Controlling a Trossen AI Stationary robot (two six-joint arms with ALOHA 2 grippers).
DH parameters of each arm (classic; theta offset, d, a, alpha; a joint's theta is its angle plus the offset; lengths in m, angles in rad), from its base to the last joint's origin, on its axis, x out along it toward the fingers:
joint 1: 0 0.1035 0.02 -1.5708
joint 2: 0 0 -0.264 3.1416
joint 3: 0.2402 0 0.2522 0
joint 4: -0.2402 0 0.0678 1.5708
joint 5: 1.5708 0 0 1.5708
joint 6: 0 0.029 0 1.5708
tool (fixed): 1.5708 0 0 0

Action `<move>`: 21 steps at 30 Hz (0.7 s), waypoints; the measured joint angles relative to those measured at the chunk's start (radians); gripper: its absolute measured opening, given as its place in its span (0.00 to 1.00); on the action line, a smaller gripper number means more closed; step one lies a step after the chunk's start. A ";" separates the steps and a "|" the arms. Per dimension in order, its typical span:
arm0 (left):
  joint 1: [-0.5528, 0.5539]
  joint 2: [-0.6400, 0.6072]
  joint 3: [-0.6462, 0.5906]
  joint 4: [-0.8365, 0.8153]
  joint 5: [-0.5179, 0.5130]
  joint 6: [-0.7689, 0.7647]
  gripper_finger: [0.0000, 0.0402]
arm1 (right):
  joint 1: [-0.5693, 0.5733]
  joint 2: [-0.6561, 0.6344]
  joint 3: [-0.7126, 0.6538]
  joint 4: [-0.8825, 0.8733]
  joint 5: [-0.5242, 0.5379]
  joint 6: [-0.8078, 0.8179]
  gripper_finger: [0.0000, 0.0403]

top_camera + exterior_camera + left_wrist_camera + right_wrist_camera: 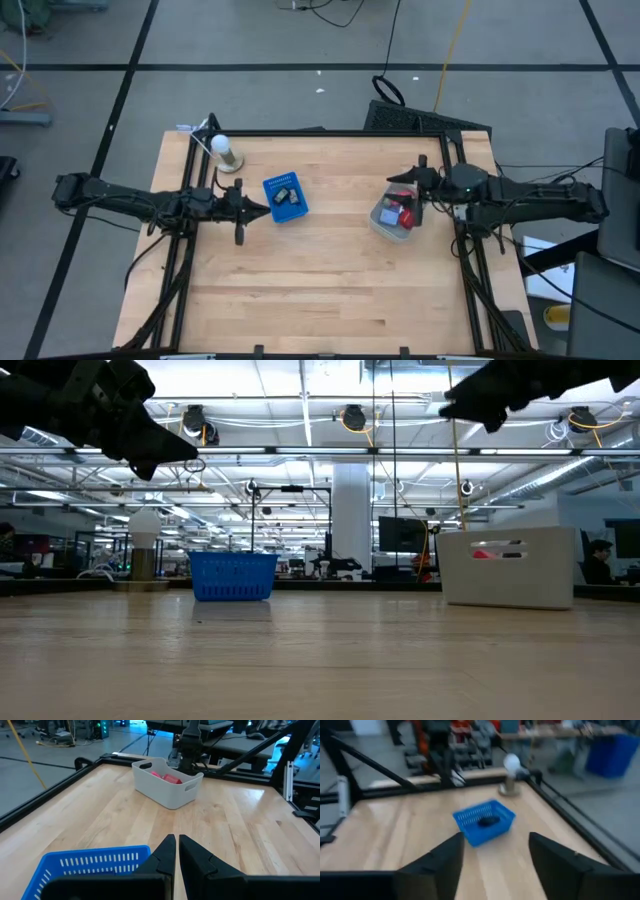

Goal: Pick & Place Office items
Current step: Return to Home Position

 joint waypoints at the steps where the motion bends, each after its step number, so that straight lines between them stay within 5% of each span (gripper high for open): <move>1: 0.000 0.000 0.000 0.000 0.001 0.000 0.06 | 0.000 -0.005 -0.001 0.017 -0.016 -0.019 0.52; 6: -0.004 -0.003 0.000 0.014 0.032 0.024 0.06 | 0.000 -0.060 -0.077 0.223 -0.169 -0.088 0.34; 14: -0.025 -0.003 0.000 0.020 -0.012 0.019 0.06 | 0.000 -0.170 -0.297 0.481 -0.162 -0.072 0.05; 21: -0.026 -0.003 0.000 0.024 -0.088 -0.007 0.06 | 0.001 -0.275 -0.518 0.673 -0.166 -0.063 0.04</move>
